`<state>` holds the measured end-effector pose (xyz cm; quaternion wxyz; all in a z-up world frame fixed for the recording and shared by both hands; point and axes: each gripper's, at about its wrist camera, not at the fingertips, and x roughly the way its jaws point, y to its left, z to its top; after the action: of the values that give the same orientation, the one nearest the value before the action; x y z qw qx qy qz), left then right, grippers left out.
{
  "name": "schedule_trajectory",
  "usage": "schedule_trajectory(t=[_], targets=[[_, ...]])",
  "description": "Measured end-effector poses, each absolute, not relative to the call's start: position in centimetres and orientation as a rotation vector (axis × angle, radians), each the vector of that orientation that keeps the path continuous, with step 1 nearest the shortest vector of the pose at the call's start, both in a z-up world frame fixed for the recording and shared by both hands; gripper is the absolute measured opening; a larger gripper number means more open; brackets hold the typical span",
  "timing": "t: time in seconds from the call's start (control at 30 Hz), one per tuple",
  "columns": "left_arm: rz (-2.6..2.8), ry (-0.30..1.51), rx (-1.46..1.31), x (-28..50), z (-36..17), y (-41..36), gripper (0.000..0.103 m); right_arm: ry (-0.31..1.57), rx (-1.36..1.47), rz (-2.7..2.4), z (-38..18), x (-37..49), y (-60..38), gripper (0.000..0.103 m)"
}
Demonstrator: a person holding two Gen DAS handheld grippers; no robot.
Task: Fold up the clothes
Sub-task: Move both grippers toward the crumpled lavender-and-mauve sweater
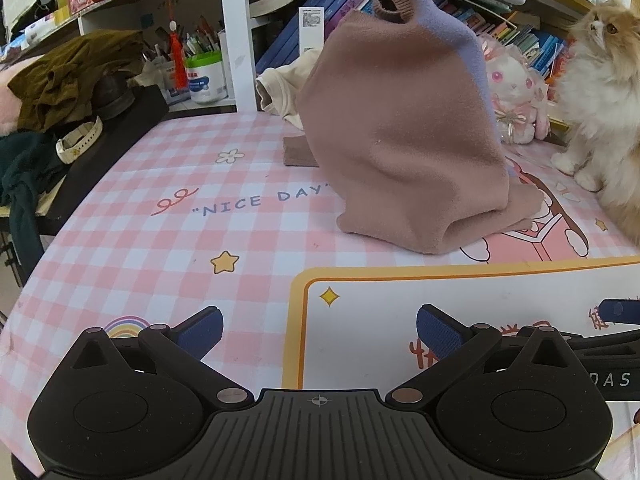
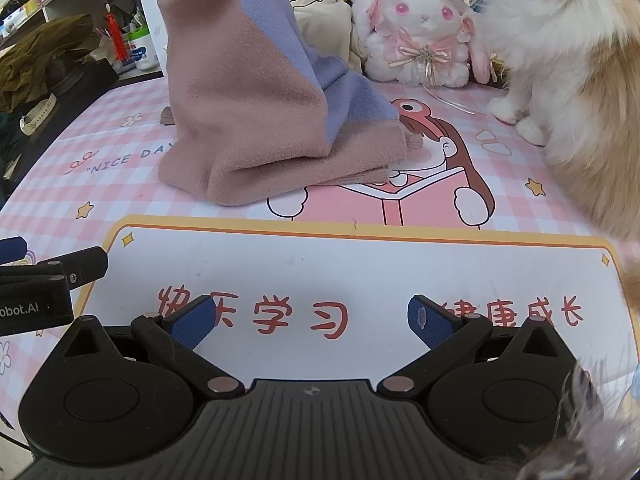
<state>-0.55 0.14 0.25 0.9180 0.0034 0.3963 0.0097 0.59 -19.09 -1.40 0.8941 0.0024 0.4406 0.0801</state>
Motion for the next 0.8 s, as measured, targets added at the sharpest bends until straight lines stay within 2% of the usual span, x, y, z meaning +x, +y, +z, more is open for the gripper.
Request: schedule_trajectory(t=[0.8], targets=[[0.056, 0.792, -0.061, -1.4, 1.2, 0.1, 0.103, 0.813, -0.054, 0.163, 0.1, 0.1, -19.3, 0.103]])
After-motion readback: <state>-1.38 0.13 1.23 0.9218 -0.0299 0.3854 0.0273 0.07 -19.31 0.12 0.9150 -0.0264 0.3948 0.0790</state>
